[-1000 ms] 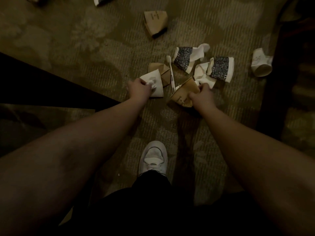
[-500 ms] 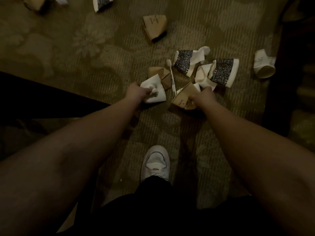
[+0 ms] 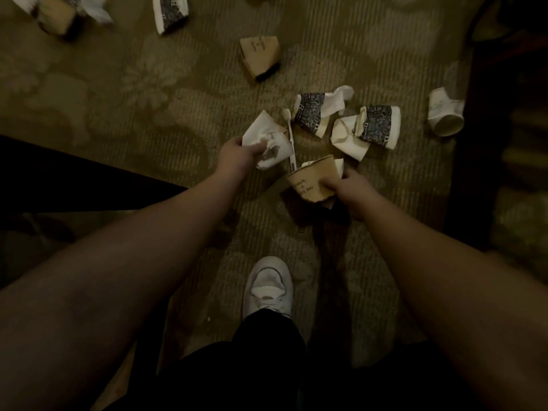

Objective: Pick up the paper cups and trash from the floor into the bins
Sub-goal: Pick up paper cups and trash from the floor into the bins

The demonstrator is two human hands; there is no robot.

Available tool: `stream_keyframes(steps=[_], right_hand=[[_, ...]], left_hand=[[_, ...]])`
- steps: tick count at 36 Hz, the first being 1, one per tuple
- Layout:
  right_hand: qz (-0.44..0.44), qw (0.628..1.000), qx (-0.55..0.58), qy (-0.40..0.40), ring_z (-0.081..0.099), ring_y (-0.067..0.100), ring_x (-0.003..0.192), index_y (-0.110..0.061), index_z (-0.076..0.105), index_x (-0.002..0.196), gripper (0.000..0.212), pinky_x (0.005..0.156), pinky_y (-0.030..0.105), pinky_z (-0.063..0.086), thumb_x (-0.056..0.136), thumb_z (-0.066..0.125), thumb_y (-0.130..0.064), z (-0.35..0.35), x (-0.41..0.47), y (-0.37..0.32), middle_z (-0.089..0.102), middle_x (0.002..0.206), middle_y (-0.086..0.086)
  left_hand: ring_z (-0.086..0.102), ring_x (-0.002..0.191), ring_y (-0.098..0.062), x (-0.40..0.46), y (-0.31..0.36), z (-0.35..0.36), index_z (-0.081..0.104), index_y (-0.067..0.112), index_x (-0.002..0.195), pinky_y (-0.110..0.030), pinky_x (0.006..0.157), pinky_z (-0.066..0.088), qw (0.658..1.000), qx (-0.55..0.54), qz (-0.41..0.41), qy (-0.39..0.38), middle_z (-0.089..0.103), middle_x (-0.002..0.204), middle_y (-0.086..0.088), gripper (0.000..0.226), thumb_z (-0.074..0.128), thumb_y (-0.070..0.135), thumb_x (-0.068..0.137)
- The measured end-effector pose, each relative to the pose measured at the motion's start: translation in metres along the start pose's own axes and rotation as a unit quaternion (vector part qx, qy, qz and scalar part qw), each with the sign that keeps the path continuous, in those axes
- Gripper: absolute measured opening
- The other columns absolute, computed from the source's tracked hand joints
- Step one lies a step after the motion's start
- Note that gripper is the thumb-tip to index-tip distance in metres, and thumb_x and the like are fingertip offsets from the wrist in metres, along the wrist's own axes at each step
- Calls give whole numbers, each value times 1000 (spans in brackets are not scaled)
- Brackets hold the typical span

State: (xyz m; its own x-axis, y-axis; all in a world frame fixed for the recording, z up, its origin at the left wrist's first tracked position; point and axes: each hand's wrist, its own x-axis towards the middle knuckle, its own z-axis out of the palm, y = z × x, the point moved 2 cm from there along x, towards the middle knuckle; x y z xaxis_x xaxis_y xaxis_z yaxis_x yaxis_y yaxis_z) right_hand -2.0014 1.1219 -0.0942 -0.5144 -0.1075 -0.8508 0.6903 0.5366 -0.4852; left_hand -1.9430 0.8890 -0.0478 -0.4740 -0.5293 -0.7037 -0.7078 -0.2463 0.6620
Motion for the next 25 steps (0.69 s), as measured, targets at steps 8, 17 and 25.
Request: stream_keyframes(steps=[8,17,25], right_hand=[[-48,996,66,-30,69,24,100,-15,57,133,44,80,41,60,91,70,-18,-30,-12,3,68,118,8],[-97,989,109,10,69,26,100,-20,60,115,23,83,45,59,93,66,-14,-59,-19,-28,69,113,8],[-79,953,260,134,62,2,75,-19,58,127,29,48,16,47,99,59,-19,-99,-20,-71,68,107,-5]], left_hand=[[67,92,-22,12,27,16,56,11,134,-31,65,57,998,32,-46,3,67,117,-9,51,75,15,87],[62,102,-27,18,27,30,53,14,135,-42,88,56,991,133,-31,15,62,123,-8,57,78,22,84],[63,102,-27,23,27,35,55,16,127,-45,91,56,990,133,-14,34,63,115,-6,48,76,19,84]])
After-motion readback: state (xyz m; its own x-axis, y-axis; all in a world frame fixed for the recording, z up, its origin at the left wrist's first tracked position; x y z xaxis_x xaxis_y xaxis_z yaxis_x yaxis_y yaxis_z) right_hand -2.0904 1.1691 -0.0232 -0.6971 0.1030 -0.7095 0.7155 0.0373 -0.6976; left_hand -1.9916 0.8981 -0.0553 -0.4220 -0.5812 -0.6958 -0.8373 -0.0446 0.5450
